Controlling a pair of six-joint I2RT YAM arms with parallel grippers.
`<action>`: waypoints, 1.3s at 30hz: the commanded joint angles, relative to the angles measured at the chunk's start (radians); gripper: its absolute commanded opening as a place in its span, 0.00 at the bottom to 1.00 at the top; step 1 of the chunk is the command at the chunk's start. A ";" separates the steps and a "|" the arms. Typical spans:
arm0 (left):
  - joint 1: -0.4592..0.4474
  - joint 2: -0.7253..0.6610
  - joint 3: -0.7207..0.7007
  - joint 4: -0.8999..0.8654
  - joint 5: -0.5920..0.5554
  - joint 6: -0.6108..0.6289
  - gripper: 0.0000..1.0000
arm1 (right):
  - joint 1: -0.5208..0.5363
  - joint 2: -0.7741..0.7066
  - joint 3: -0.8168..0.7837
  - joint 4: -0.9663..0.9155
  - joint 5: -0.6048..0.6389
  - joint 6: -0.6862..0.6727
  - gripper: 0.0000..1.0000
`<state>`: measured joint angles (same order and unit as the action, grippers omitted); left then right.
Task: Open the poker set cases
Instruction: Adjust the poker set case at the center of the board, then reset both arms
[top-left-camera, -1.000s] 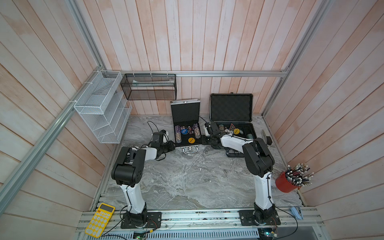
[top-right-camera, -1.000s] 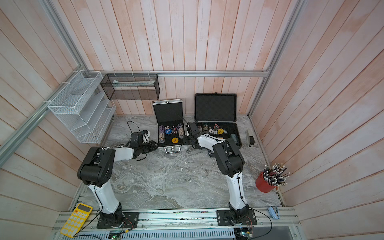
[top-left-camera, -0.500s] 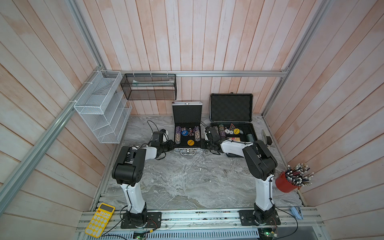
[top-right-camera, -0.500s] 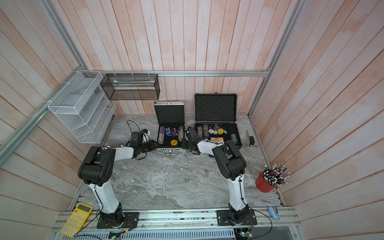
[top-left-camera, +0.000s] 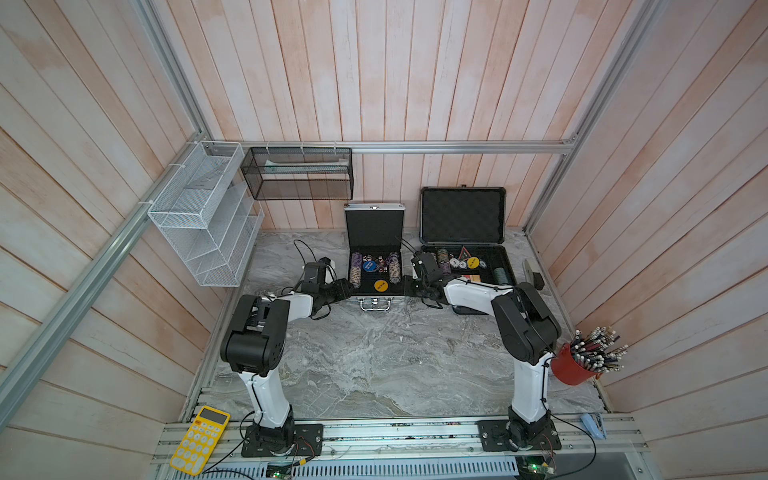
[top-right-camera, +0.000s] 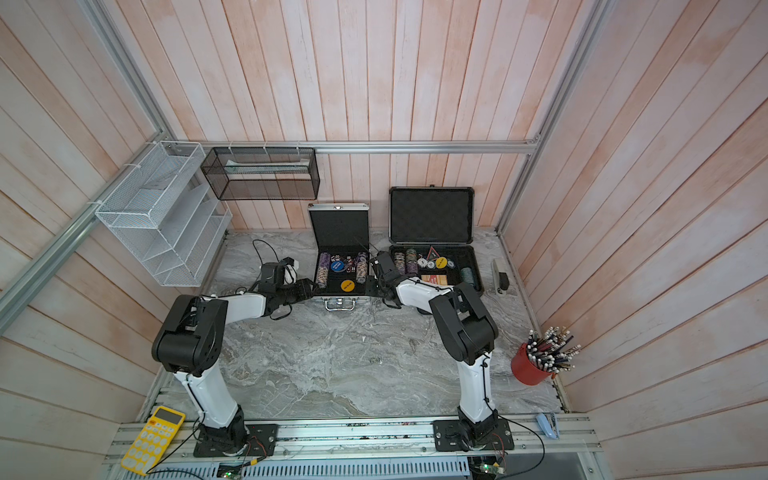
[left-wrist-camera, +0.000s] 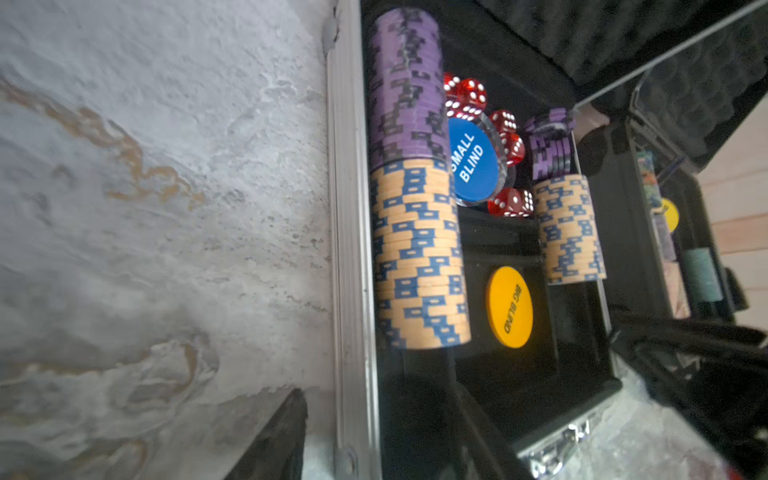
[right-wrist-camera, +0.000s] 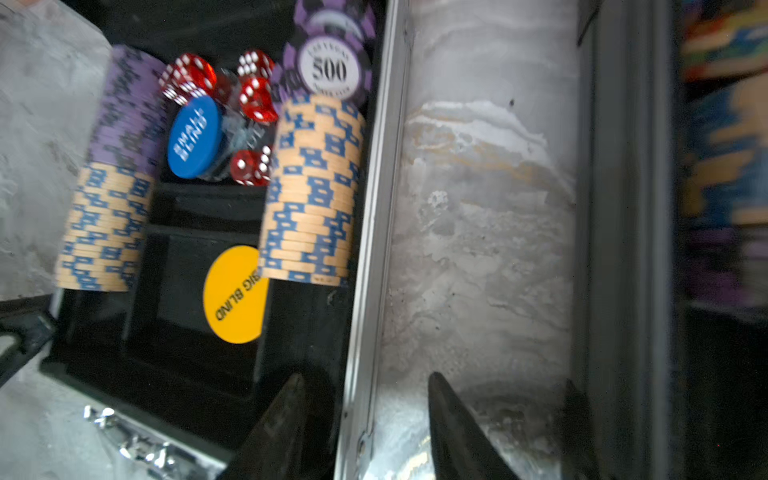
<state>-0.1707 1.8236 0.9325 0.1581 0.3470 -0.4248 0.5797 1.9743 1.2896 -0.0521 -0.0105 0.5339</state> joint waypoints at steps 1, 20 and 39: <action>0.013 -0.115 -0.029 -0.018 -0.084 0.035 0.66 | -0.010 -0.117 -0.012 0.005 0.064 -0.048 0.54; 0.103 -0.613 -0.385 0.253 -0.468 0.111 1.00 | -0.327 -0.890 -0.693 0.390 0.489 -0.293 0.56; 0.103 -0.613 -0.754 0.755 -0.731 0.320 1.00 | -0.509 -0.861 -1.175 0.978 0.563 -0.326 0.87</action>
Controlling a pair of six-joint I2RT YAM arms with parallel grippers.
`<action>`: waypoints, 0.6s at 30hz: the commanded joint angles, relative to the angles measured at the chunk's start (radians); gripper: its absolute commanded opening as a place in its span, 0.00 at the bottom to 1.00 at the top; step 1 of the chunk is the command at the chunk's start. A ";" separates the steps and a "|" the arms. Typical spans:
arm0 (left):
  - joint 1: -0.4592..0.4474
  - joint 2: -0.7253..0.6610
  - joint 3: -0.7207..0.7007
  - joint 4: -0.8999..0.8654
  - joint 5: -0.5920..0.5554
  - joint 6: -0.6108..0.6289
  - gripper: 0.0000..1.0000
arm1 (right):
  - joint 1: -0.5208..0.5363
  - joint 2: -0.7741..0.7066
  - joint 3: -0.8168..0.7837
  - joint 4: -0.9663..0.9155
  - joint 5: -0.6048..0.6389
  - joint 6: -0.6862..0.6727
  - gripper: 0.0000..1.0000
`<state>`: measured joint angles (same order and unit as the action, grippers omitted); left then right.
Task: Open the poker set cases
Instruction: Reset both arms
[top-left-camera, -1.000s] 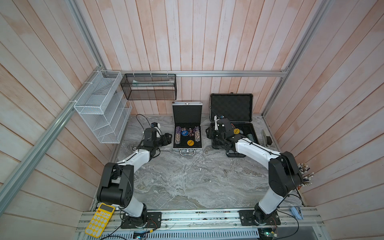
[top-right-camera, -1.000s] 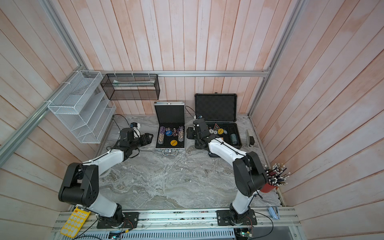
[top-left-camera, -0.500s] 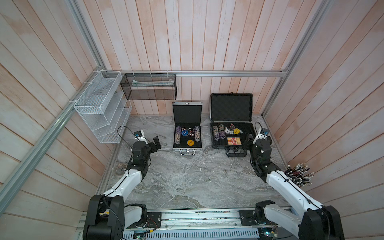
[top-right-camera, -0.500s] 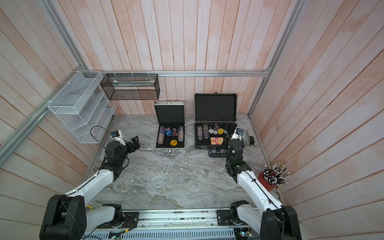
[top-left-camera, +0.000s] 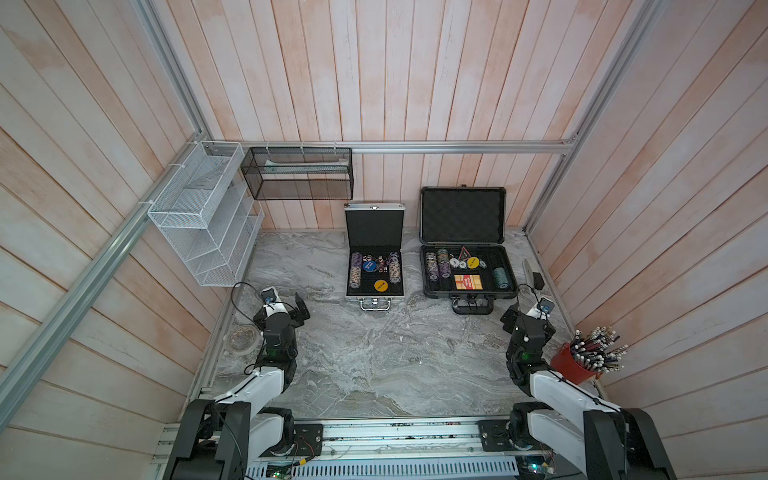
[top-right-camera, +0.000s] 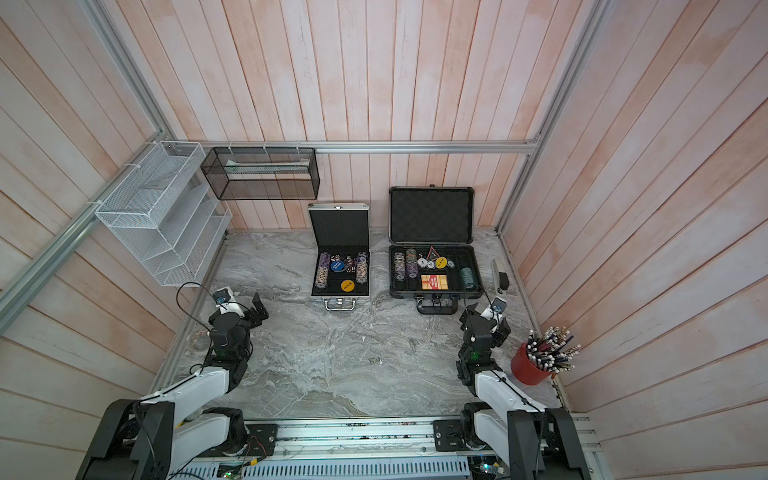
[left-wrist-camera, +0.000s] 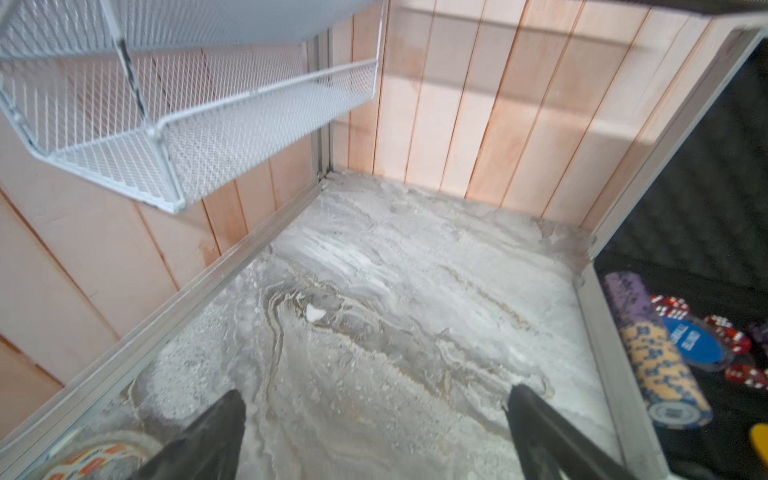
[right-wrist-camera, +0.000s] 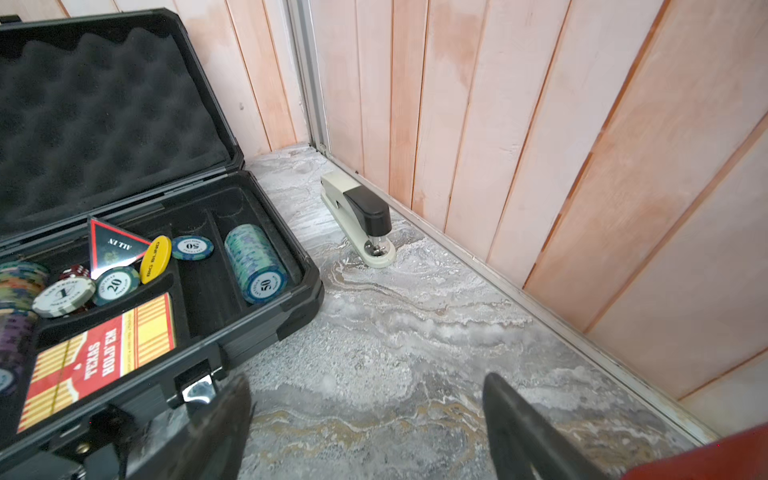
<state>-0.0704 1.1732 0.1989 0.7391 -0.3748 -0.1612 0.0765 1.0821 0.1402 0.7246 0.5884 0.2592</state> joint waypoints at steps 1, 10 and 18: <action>0.004 0.042 -0.014 0.174 0.011 0.063 1.00 | -0.007 0.049 -0.039 0.252 -0.053 -0.064 0.87; 0.036 0.274 0.061 0.346 0.122 0.109 1.00 | -0.049 0.209 -0.055 0.559 -0.260 -0.130 0.86; 0.081 0.365 0.090 0.371 0.264 0.108 1.00 | -0.081 0.376 0.009 0.621 -0.438 -0.160 0.85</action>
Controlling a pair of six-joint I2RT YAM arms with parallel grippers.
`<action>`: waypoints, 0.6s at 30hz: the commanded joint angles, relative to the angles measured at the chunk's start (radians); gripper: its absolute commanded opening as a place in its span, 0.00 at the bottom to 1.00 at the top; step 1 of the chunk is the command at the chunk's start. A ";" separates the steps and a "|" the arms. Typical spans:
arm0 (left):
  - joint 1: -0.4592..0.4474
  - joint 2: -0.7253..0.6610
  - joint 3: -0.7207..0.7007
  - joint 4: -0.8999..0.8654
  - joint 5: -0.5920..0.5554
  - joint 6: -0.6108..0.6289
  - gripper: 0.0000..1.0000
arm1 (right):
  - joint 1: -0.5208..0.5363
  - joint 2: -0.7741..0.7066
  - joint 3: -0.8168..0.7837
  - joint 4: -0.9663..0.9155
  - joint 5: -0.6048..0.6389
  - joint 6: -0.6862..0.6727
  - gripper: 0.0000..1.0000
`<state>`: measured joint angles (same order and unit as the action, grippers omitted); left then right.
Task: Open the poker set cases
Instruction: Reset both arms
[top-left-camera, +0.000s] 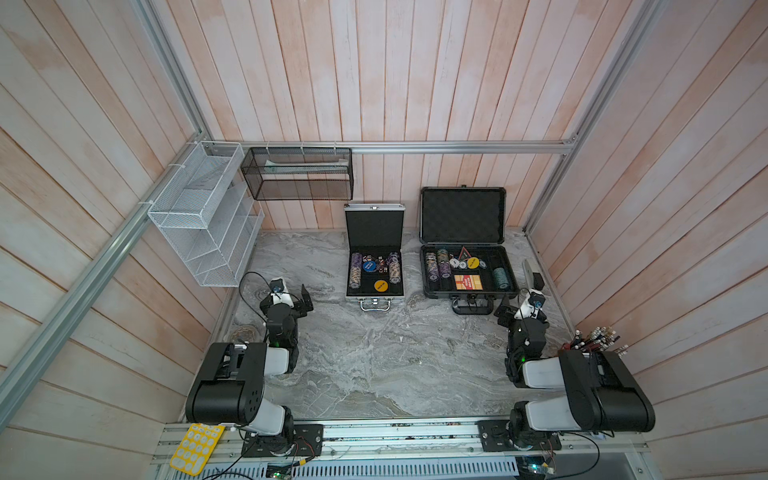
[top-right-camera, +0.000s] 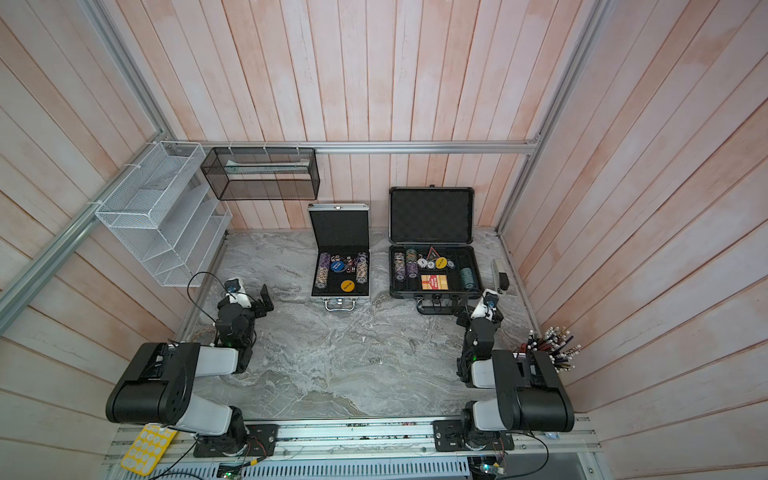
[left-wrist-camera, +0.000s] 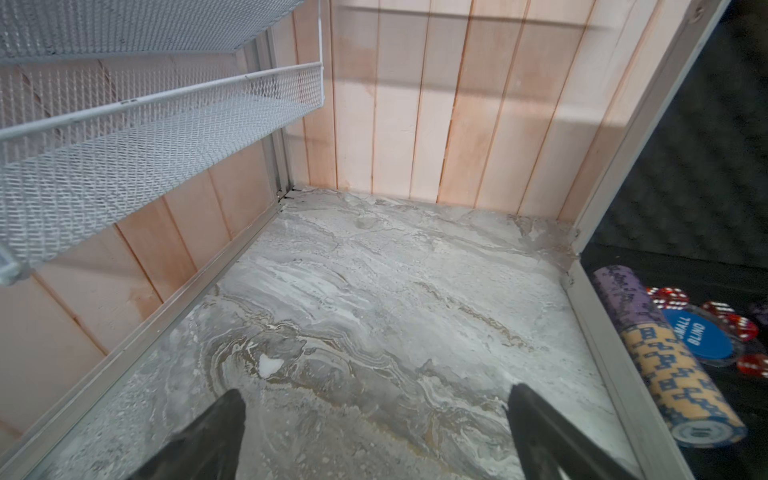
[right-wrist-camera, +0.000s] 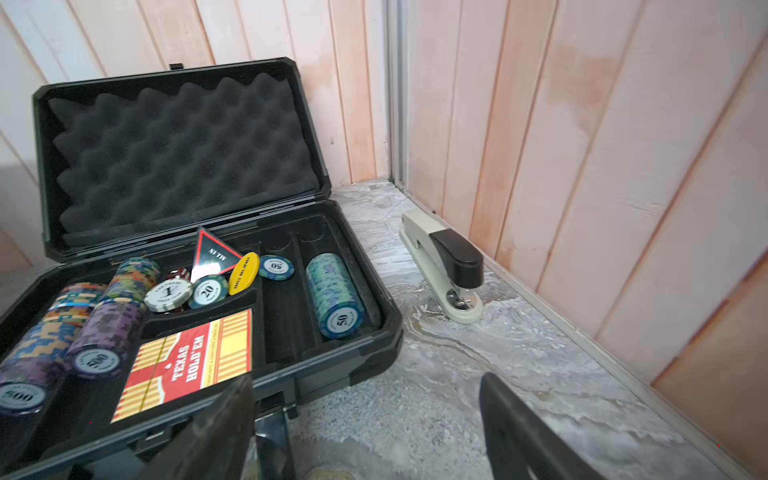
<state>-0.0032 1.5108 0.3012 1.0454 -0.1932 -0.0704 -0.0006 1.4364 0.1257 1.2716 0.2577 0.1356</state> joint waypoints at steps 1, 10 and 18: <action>0.014 0.029 -0.012 0.064 0.094 0.022 1.00 | -0.004 0.034 0.029 0.078 -0.140 -0.048 0.86; 0.014 0.031 -0.010 0.052 0.122 0.034 1.00 | 0.004 0.101 0.084 0.040 -0.217 -0.096 0.92; 0.014 0.029 -0.014 0.061 0.119 0.037 1.00 | 0.011 0.103 0.087 0.037 -0.204 -0.100 0.99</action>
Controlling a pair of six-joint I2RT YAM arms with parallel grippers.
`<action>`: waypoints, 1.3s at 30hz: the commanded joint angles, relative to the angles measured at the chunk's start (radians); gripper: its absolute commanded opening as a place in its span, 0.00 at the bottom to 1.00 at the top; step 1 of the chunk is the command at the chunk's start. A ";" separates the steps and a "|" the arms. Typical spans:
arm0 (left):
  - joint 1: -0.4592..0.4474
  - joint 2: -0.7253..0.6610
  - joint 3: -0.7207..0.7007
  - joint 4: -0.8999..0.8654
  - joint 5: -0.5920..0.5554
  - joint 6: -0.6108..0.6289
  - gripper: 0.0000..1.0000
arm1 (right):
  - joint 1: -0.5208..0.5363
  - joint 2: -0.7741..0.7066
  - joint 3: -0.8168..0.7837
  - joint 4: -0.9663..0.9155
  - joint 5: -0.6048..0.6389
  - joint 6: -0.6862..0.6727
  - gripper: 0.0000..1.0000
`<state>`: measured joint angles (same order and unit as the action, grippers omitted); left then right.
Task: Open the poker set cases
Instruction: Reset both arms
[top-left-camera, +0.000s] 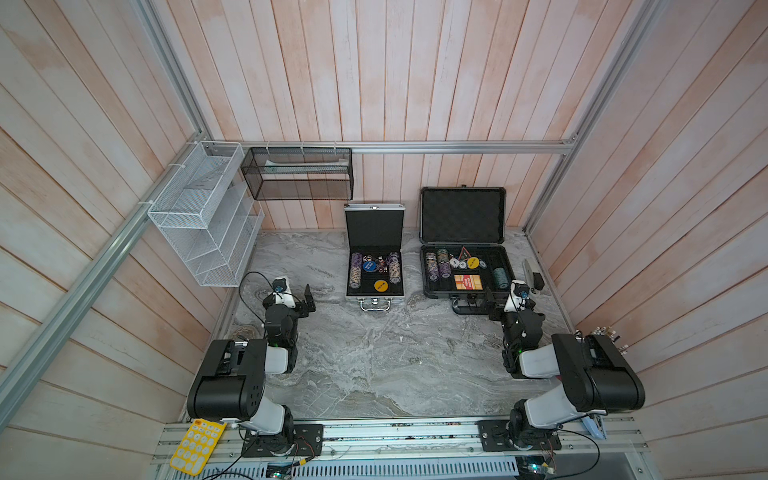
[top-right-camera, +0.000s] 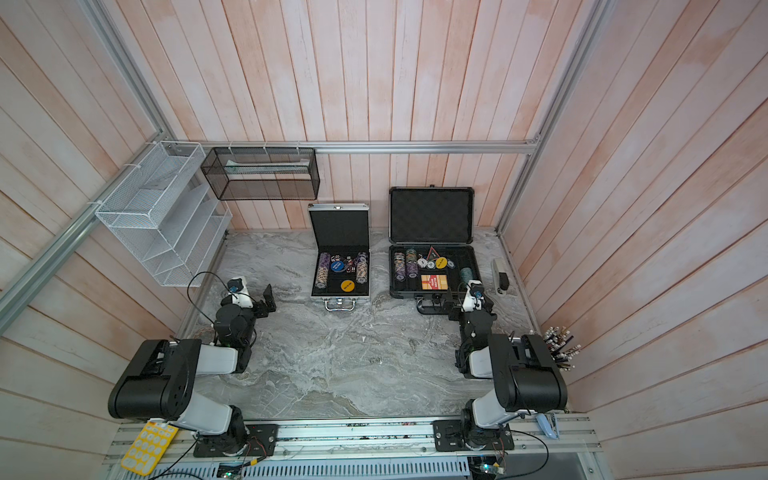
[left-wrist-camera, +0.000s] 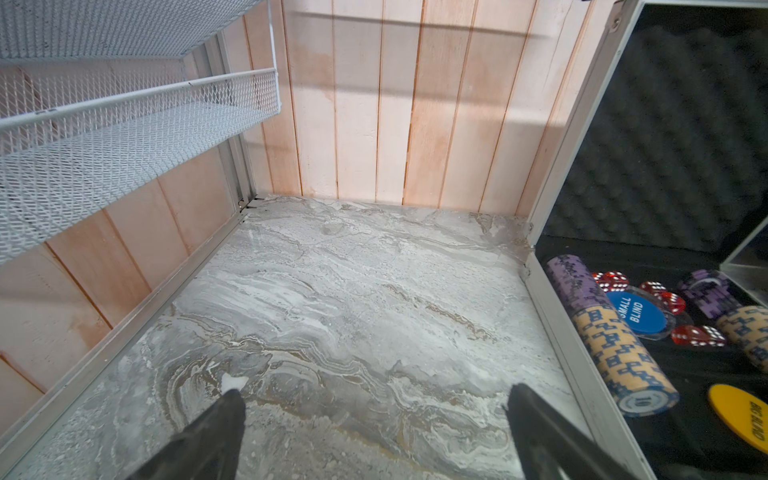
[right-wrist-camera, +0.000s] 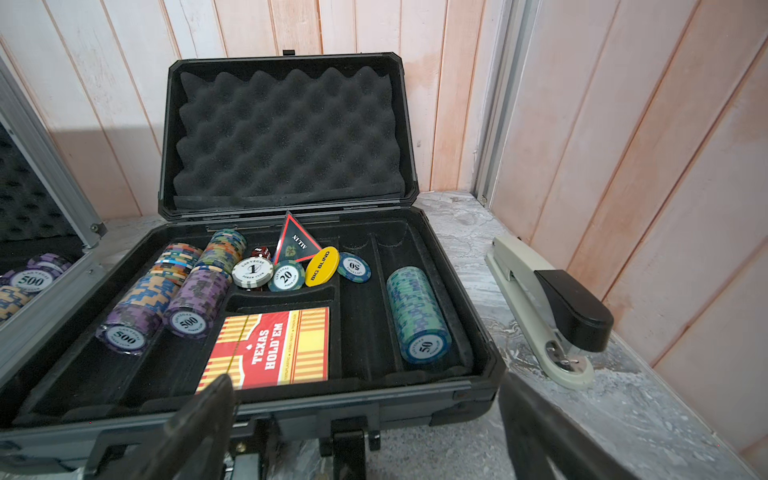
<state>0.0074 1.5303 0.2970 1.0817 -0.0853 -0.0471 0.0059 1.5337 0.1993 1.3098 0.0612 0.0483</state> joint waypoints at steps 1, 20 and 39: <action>0.003 0.009 -0.012 0.024 0.011 0.013 1.00 | 0.006 0.004 0.014 -0.003 -0.007 -0.013 0.99; 0.003 0.010 -0.009 0.022 0.010 0.012 1.00 | 0.008 0.004 0.014 -0.003 -0.004 -0.014 0.99; 0.003 0.010 -0.012 0.026 0.012 0.012 1.00 | 0.016 0.007 0.023 -0.019 0.004 -0.024 0.99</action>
<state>0.0074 1.5307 0.2962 1.0893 -0.0849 -0.0448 0.0143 1.5337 0.2016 1.3056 0.0616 0.0364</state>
